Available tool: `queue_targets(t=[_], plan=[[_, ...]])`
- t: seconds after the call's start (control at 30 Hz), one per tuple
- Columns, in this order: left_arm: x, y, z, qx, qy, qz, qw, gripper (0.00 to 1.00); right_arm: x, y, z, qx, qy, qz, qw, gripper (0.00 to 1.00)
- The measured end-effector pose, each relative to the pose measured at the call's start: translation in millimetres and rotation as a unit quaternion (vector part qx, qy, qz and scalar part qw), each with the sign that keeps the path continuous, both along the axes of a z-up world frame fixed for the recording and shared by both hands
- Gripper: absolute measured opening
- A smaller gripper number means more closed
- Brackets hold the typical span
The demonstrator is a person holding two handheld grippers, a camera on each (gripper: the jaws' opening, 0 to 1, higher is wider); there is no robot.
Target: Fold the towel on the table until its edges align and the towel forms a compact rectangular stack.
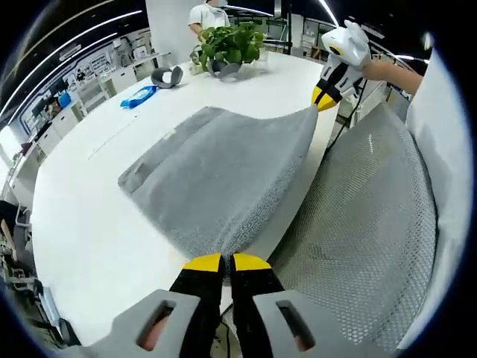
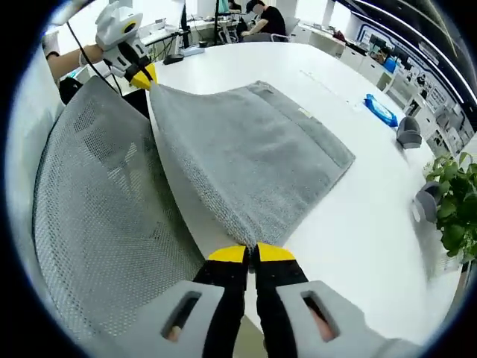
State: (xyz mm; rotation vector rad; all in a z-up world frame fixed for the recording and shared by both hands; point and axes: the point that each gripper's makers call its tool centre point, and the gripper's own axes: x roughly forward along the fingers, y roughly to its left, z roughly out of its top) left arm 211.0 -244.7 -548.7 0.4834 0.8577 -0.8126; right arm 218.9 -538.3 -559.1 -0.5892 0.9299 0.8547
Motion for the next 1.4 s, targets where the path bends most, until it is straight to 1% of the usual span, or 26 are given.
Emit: queue_targets(t=[0.2,0.37,0.5,0.6,0.63,0.67,0.7,0.8,0.93,1.0,1.13,1.4], plan=[[-1.5,-4,9.6,-0.001,-0.005,-0.003,1.0000,0.03,-1,-3,7.9,0.002,-0.003,-0.003,1.0000,0.00],[7.6,-3,16.2,-0.005,-0.013,0.004,0.9999,0.03,11,-3,19.7,0.017,-0.019,-0.011,0.9996,0.00],[24.4,0,24.7,-0.019,-0.024,0.020,0.9993,0.03,26,0,27.6,0.023,-0.034,-0.012,0.9991,0.00],[40.8,1,28.8,-0.018,-0.035,0.021,0.9990,0.03,42,2,32.9,0.025,-0.048,-0.012,0.9985,0.00],[49.0,3,30.3,-0.015,-0.039,0.025,0.9988,0.03,52,5,38.2,0.029,-0.059,-0.012,0.9978,0.00],[54.2,4,31.6,-0.013,-0.042,0.027,0.9987,0.03,54,5,39.5,0.029,-0.062,-0.011,0.9976,0.00],[60.8,5,33.2,-0.013,-0.045,0.030,0.9984,0.03,62,7,42.8,0.029,-0.071,-0.009,0.9970,0.00],[76.2,7,36.3,-0.012,-0.054,0.038,0.9977,0.03,77,8,47.9,0.024,-0.085,-0.008,0.9961,0.00],[95.8,8,38.2,-0.009,-0.068,0.051,0.9964,0.03,99,10,51.1,0.015,-0.103,-0.020,0.9944,0.00],[102.7,10,37.7,-0.002,-0.075,0.054,0.9957,0.03,106,12,52.6,0.014,-0.110,-0.022,0.9936,0.00],[110.2,12,35.9,0.004,-0.073,0.057,0.9957,0.03,117,15,55.7,0.014,-0.117,-0.024,0.9927,0.00],[132.4,12,42.7,-0.001,-0.090,0.068,0.9936,0.03,140,14,59.3,0.017,-0.132,-0.044,0.9902,0.00]])
